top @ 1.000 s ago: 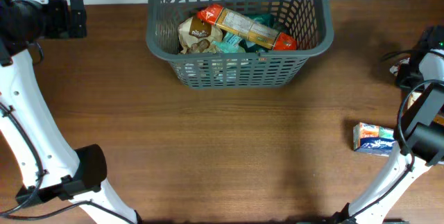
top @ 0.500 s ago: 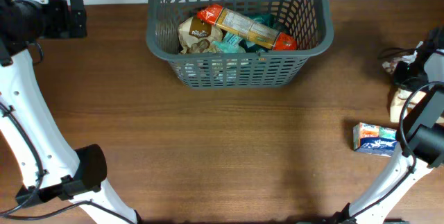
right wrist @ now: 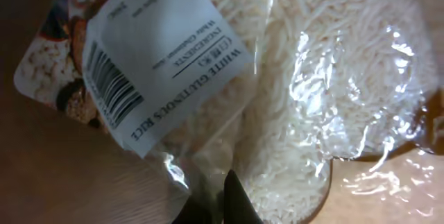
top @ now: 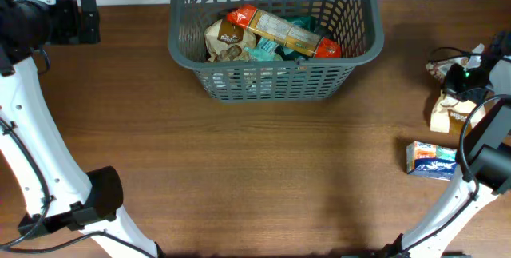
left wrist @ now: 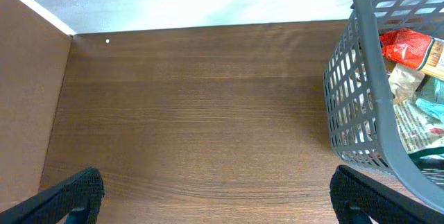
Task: Pack container
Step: 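Grasp the white glutinous rice bag with the right gripper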
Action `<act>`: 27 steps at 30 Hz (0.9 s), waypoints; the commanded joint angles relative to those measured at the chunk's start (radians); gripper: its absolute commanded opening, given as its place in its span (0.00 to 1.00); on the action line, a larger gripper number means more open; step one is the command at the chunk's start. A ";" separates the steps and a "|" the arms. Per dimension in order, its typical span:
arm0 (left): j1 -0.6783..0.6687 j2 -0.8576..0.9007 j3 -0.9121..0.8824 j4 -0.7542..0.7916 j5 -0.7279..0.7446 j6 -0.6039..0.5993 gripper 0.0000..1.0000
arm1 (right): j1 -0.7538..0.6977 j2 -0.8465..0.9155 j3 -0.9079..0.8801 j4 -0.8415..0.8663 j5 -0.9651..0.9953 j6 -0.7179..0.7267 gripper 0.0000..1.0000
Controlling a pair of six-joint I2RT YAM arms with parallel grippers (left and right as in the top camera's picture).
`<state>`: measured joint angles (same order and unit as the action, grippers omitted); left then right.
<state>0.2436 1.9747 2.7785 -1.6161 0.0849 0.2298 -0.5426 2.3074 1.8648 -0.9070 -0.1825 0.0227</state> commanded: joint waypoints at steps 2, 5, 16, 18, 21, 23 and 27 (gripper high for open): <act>0.003 0.005 -0.003 -0.001 -0.003 -0.013 0.99 | -0.014 -0.074 0.047 0.002 -0.050 0.019 0.04; 0.003 0.005 -0.003 -0.001 -0.003 -0.013 0.99 | -0.014 -0.074 0.047 -0.002 -0.042 0.019 0.04; 0.003 0.005 -0.003 -0.001 -0.003 -0.013 0.99 | -0.013 -0.074 0.047 0.014 0.094 0.019 0.67; 0.003 0.005 -0.003 -0.001 -0.003 -0.013 0.99 | -0.013 -0.074 0.047 0.017 0.114 0.019 0.69; 0.003 0.005 -0.003 -0.001 -0.003 -0.013 0.99 | -0.013 -0.072 0.047 0.018 0.117 0.018 0.72; 0.003 0.005 -0.003 -0.001 -0.003 -0.013 0.99 | -0.012 -0.068 0.047 0.017 0.116 -0.002 0.75; 0.003 0.005 -0.003 -0.001 -0.003 -0.013 0.99 | 0.010 -0.056 0.038 0.005 0.116 -0.092 0.81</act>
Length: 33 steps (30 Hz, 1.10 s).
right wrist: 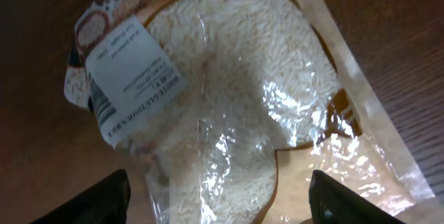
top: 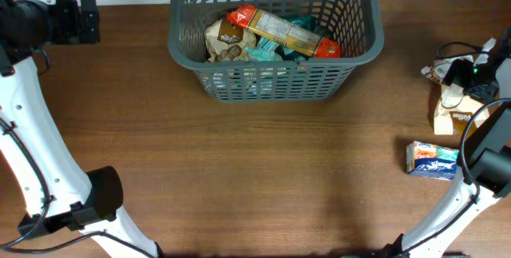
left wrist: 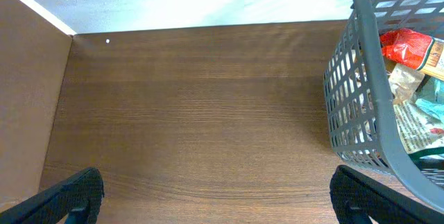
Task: Pack container
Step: 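Grasp the white glutinous rice bag with the right gripper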
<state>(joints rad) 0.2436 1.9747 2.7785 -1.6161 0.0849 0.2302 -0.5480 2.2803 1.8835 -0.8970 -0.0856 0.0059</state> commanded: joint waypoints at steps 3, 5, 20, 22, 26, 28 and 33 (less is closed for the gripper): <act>0.003 0.005 -0.003 -0.001 -0.003 -0.013 0.99 | 0.039 -0.029 -0.002 -0.004 0.031 -0.152 0.82; 0.003 0.005 -0.003 -0.001 -0.003 -0.013 0.99 | 0.054 -0.027 -0.015 0.000 0.069 -0.164 0.82; 0.003 0.005 -0.003 -0.001 -0.003 -0.013 0.99 | 0.067 0.006 -0.042 0.026 0.283 -0.148 0.80; 0.003 0.005 -0.003 -0.001 -0.003 -0.013 0.99 | 0.063 0.010 -0.042 0.030 0.282 -0.148 0.79; 0.003 0.005 -0.003 -0.001 -0.003 -0.013 0.99 | 0.063 0.026 -0.042 0.038 0.293 -0.148 0.79; 0.003 0.005 -0.003 -0.001 -0.003 -0.013 0.99 | 0.063 0.034 -0.042 0.042 0.294 -0.148 0.79; 0.003 0.005 -0.003 -0.001 -0.003 -0.013 0.99 | 0.063 0.065 -0.043 0.049 0.301 -0.148 0.79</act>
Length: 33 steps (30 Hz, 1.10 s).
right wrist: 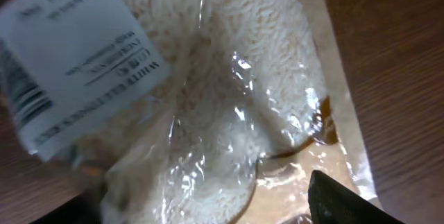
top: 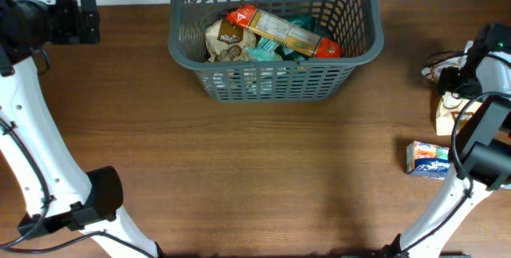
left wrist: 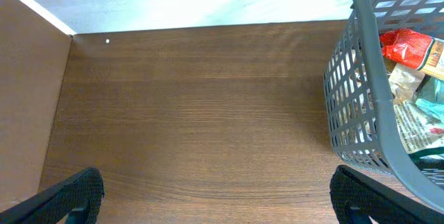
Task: Pack container
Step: 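Grasp the white glutinous rice bag with the right gripper, then carry the rice bag into the basket and release it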
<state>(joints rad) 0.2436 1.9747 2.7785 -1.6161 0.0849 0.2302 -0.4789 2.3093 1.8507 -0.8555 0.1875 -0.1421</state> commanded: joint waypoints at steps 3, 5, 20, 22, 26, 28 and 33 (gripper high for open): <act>0.003 0.005 -0.003 -0.001 -0.003 -0.013 0.99 | -0.006 0.055 -0.010 0.007 0.027 0.001 0.70; 0.003 0.005 -0.003 -0.001 -0.003 -0.013 0.99 | -0.006 0.056 -0.010 0.008 0.027 0.011 0.54; 0.003 0.005 -0.003 -0.001 -0.003 -0.013 0.99 | -0.006 0.043 -0.003 -0.043 -0.346 0.185 0.04; 0.003 0.005 -0.003 -0.001 -0.003 -0.013 0.99 | -0.006 0.017 0.007 -0.047 -0.424 0.185 0.04; 0.003 0.005 -0.003 -0.001 -0.003 -0.013 0.99 | -0.006 -0.041 0.050 -0.061 -0.515 0.185 0.04; 0.003 0.005 -0.003 -0.001 -0.003 -0.013 0.99 | -0.006 -0.074 0.076 -0.065 -0.541 0.186 0.04; 0.003 0.005 -0.003 -0.001 -0.003 -0.013 0.99 | -0.007 -0.164 0.139 -0.072 -0.550 0.216 0.04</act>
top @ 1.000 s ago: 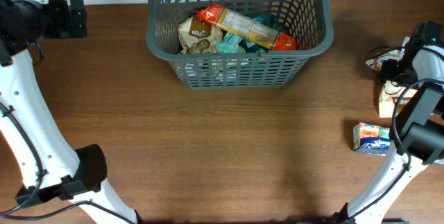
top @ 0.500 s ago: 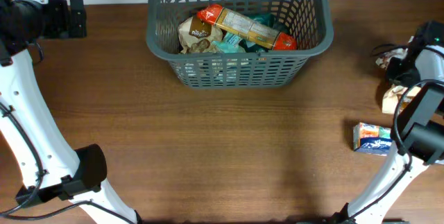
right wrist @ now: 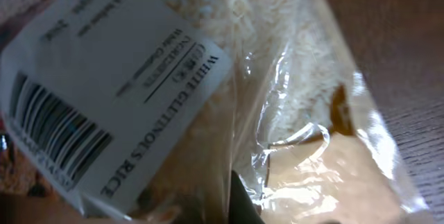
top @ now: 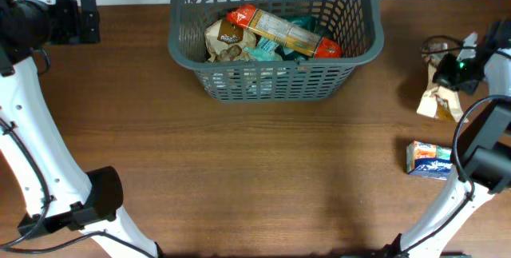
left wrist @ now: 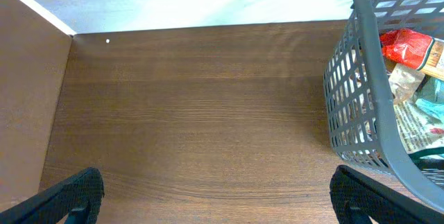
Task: Pack container
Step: 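Carry the rice bag into the basket and release it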
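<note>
The clear bag of white rice (right wrist: 291, 78) fills the right wrist view, its white barcode label at the upper left. My right gripper (right wrist: 239, 207) is shut on it; one dark finger shows at the bottom middle. From overhead the bag (top: 437, 103) hangs tilted under that gripper (top: 457, 65) at the table's right edge. The grey mesh basket (top: 271, 82) stands at the back centre, holding several snack packets. My left gripper (left wrist: 215, 197) hangs open over bare wood to the left of the basket (left wrist: 354, 113).
A blue tissue pack (top: 431, 160) lies on the table in front of the rice bag, near the right arm's base. A black cable loops behind the right gripper. The table's left edge (left wrist: 48, 64) and back edge show in the left wrist view.
My right gripper, then open with its fingers either side of the rice bag, is now shut on it. The bag has shifted slightly left and hangs tilted. The left arm has not moved.
At first my right gripper was pressed close on the rice bag with one finger at mid-frame. Then it stood open farther above the bag, then open and closer. Now it is shut on the bag, which hangs tilted. The left arm stayed still throughout.
</note>
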Action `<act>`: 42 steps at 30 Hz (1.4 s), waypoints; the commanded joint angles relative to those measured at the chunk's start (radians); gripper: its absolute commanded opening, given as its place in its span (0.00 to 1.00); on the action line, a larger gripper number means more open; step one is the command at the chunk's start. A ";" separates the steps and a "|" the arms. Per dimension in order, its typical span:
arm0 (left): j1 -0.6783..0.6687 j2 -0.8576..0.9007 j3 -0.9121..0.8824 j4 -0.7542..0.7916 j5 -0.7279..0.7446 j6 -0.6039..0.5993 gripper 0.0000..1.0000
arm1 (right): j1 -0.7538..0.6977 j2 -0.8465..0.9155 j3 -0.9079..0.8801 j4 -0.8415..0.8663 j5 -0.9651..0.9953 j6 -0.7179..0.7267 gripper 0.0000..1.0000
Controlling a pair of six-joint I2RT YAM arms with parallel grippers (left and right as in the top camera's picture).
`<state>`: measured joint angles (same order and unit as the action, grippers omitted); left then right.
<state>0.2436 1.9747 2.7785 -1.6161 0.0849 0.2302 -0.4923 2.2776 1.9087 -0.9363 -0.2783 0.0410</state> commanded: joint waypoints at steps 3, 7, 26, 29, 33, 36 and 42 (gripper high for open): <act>0.003 0.005 -0.003 -0.001 -0.003 -0.013 0.99 | 0.006 -0.194 0.139 0.013 -0.123 0.051 0.04; 0.003 0.005 -0.003 -0.001 -0.003 -0.013 0.99 | 0.007 -0.260 0.238 0.008 -0.189 0.079 0.04; 0.003 0.005 -0.003 -0.001 -0.003 -0.013 0.99 | 0.275 -0.496 0.441 -0.045 -0.586 -0.126 0.04; 0.003 0.005 -0.003 -0.001 -0.003 -0.013 0.99 | 0.371 -0.491 0.441 -0.107 -0.573 -0.253 0.04; 0.003 0.005 -0.003 -0.001 -0.003 -0.013 0.99 | 0.510 -0.472 0.439 -0.148 -0.431 -0.400 0.04; 0.003 0.005 -0.003 -0.001 -0.003 -0.013 0.99 | 0.620 -0.435 0.438 -0.149 -0.230 -0.483 0.04; 0.003 0.005 -0.003 -0.001 -0.003 -0.013 0.99 | 0.690 -0.309 0.438 -0.135 -0.122 -0.542 0.04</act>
<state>0.2436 1.9747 2.7785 -1.6161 0.0849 0.2302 0.1856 1.8927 2.3272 -1.0931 -0.4969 -0.4335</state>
